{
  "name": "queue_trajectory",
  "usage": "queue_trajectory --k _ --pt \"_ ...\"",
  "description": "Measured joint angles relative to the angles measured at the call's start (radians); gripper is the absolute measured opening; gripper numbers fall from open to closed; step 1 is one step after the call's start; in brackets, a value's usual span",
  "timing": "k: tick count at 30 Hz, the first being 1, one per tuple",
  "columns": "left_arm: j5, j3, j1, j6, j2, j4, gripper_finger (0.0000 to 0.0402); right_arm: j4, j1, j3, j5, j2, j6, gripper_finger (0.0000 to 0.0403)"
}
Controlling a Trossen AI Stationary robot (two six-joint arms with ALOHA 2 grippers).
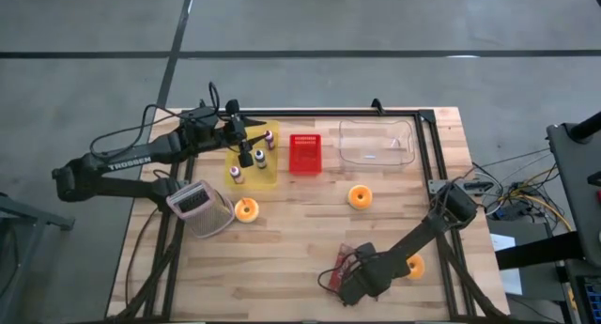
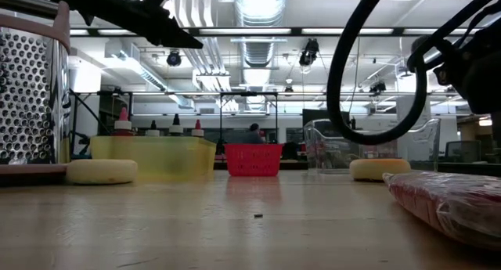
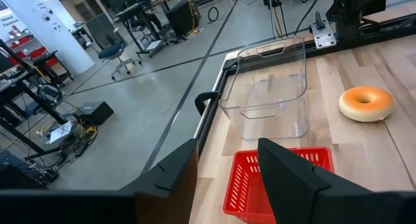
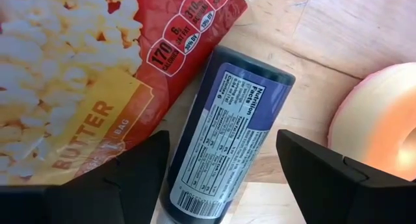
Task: Pick & Place Food Item
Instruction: Put the purple food coloring bottle into the yellow bin
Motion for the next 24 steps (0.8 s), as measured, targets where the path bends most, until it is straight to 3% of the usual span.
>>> queue_trajectory --k 5,24 --pt "0.0 0.0 0.0 0.0 0.0 0.0 0.0163 0.006 0.0 -0.001 0.005 0.001 0.0 0.0268" --pt "0.0 0.0 0.0 0.0 0.0 0.0 0.0163 0.005 -0.001 0.019 0.007 0.004 -0.045 0.0144"
